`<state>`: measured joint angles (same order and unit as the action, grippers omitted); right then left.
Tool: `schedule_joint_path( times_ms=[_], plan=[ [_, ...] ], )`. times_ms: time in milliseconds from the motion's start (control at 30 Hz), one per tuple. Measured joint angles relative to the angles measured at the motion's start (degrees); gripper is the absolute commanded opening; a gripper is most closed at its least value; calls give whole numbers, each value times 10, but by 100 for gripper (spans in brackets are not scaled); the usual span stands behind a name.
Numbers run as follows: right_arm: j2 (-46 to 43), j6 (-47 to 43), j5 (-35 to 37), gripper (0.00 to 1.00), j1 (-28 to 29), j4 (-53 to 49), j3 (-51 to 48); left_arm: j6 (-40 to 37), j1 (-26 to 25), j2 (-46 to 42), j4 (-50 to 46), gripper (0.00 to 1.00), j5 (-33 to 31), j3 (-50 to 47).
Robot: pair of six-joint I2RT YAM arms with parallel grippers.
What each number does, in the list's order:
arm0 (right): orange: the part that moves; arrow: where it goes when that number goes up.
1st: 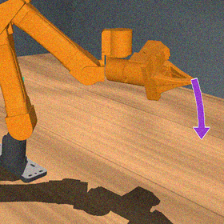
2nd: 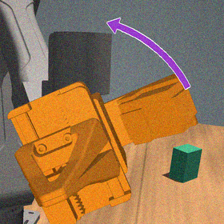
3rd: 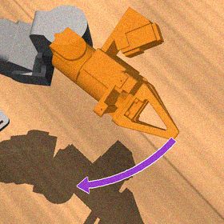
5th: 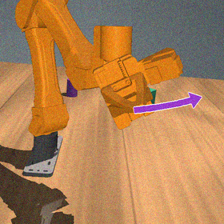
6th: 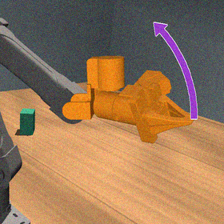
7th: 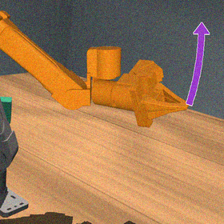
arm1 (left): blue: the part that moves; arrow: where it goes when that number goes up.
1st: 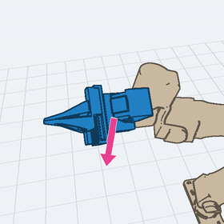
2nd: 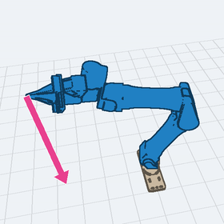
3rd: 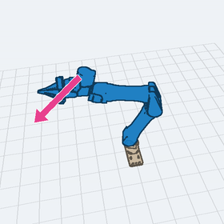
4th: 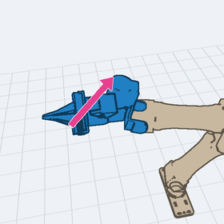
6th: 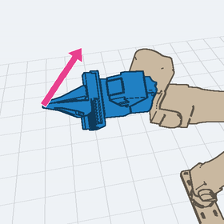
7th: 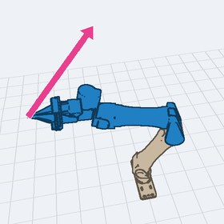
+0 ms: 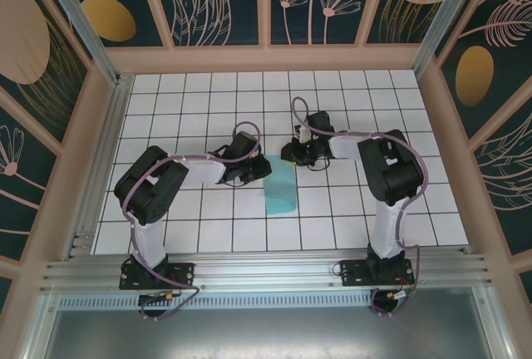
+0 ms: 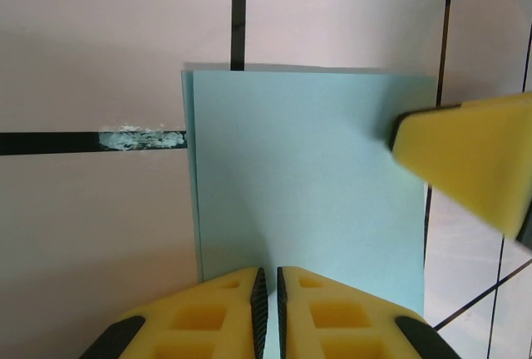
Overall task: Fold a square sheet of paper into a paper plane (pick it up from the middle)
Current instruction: Fold the square sheet of paper in half at the center of the table.
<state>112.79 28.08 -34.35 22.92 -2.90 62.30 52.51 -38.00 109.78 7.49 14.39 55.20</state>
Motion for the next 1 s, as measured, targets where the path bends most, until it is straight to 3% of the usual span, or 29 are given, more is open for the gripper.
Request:
schedule_joint_path(
  times_ms=[333,500,700,833,1000],
  plan=[
    [-1,30,-15,25,-43,5,-7,0,0,0,2,17,0,-2],
    [-64,34,21,25,-53,6,-49,0,0,0,2,17,0,-1],
    [-167,23,20,24,10,-17,-89,0,0,0,2,16,0,0],
    [-181,23,7,23,53,-32,-132,0,0,0,2,16,0,0],
    [-181,23,-7,23,56,-51,-184,0,0,0,1,17,0,1]
  ],
)
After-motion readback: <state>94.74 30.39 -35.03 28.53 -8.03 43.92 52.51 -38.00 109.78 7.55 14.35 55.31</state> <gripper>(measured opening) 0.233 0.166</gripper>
